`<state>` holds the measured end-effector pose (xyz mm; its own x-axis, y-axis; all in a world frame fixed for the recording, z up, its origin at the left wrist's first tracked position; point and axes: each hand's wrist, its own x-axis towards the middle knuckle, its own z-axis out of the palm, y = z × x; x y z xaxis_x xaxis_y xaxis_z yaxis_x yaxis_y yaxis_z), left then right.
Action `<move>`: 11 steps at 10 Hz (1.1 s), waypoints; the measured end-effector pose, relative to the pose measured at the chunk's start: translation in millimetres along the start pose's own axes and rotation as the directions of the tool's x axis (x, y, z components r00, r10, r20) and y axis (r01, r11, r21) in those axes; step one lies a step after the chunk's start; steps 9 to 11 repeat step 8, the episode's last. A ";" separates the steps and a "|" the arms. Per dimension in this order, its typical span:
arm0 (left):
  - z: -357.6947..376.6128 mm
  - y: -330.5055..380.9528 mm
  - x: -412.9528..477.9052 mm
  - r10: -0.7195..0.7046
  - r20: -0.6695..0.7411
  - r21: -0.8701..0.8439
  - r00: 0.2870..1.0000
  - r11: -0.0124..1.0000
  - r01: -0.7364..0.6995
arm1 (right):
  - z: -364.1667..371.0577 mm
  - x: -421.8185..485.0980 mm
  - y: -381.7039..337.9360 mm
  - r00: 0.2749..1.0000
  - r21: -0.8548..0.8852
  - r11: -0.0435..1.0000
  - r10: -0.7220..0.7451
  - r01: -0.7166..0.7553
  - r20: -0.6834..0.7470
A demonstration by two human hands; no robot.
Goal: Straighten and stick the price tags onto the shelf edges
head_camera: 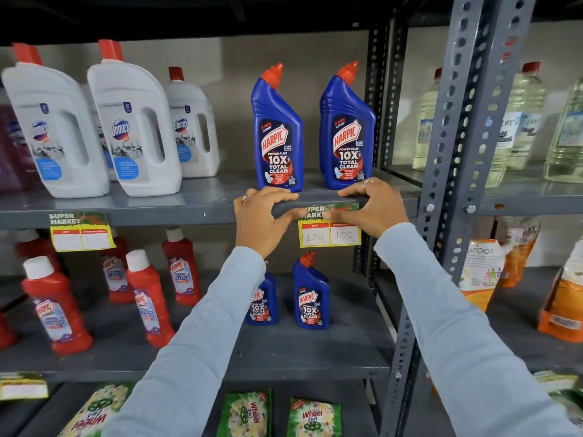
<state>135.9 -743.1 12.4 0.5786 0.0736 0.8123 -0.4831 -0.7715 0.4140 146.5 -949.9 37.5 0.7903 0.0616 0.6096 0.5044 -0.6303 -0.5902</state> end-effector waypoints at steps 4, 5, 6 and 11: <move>9.0 10.7 -1.2 -0.100 -0.128 0.002 0.987 0.995 0.101 | 11.8 -0.7 -5.4 0.991 -0.097 0.994 0.047 -0.059 -0.122; 7.7 14.7 -1.1 -0.122 -0.141 0.006 0.982 0.992 0.124 | 10.4 -1.9 -6.9 0.992 -0.124 0.990 0.053 -0.068 -0.116; 3.6 17.1 -2.6 -0.108 -0.122 0.012 0.987 0.994 0.110 | 9.4 -5.3 -9.8 0.995 -0.154 0.987 0.038 -0.051 -0.092; -17.7 13.4 -5.6 0.093 0.097 0.130 0.991 0.986 -0.106 | -13.3 -12.9 -8.8 0.992 0.070 0.994 0.077 -0.084 0.097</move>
